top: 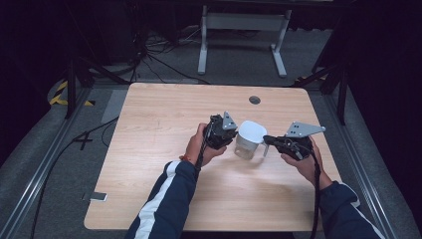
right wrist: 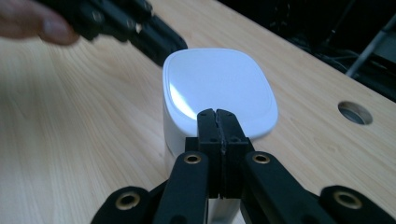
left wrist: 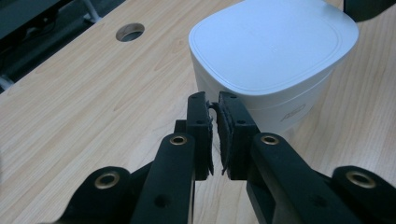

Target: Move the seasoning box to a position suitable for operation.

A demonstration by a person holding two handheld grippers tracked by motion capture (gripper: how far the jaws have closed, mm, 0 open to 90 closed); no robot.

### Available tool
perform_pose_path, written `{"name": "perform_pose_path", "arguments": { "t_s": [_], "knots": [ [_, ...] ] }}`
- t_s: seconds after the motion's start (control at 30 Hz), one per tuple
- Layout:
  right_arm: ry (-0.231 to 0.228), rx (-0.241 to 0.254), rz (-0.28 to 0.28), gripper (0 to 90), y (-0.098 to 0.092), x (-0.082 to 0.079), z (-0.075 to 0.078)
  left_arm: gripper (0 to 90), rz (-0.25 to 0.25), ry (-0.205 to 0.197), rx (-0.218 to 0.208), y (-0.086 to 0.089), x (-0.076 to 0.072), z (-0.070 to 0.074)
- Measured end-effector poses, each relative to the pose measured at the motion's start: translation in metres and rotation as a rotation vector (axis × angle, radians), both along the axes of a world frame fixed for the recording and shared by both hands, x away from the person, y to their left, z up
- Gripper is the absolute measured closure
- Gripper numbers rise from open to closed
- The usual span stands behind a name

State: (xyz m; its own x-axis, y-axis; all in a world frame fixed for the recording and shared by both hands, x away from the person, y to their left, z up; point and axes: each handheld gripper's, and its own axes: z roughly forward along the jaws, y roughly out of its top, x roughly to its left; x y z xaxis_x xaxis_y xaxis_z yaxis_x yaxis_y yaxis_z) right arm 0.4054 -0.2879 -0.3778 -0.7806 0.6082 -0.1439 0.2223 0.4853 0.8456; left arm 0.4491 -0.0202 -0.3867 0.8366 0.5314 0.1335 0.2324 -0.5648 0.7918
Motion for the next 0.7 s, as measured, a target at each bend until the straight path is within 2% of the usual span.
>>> {"name": "perform_pose_path", "arguments": {
  "t_s": [0.03,0.13,0.3,0.37,0.5,0.7],
  "knots": [
    [0.014,0.017,0.007,90.0,-0.001,0.0,-0.001,83.1,-0.002,0.002,-0.002,0.0,0.0,0.0],
    [-0.001,0.023,0.004,90.0,-0.001,-0.001,0.003,83.6,-0.004,-0.005,0.012,-0.001,0.0,0.0],
    [-0.049,0.059,-0.007,90.0,0.001,-0.001,0.01,83.3,0.001,0.01,0.025,0.0,0.003,-0.005],
    [-0.054,0.06,-0.016,90.0,0.001,0.002,0.011,83.3,-0.001,0.015,0.03,-0.001,0.004,-0.006],
    [-0.025,0.062,-0.028,90.0,0.0,0.008,0.005,83.4,-0.004,0.011,0.034,-0.003,0.004,-0.008],
    [-0.02,0.052,-0.024,90.0,0.001,0.009,0.003,82.5,-0.002,0.017,0.027,-0.002,0.004,-0.007]
  ]
}}
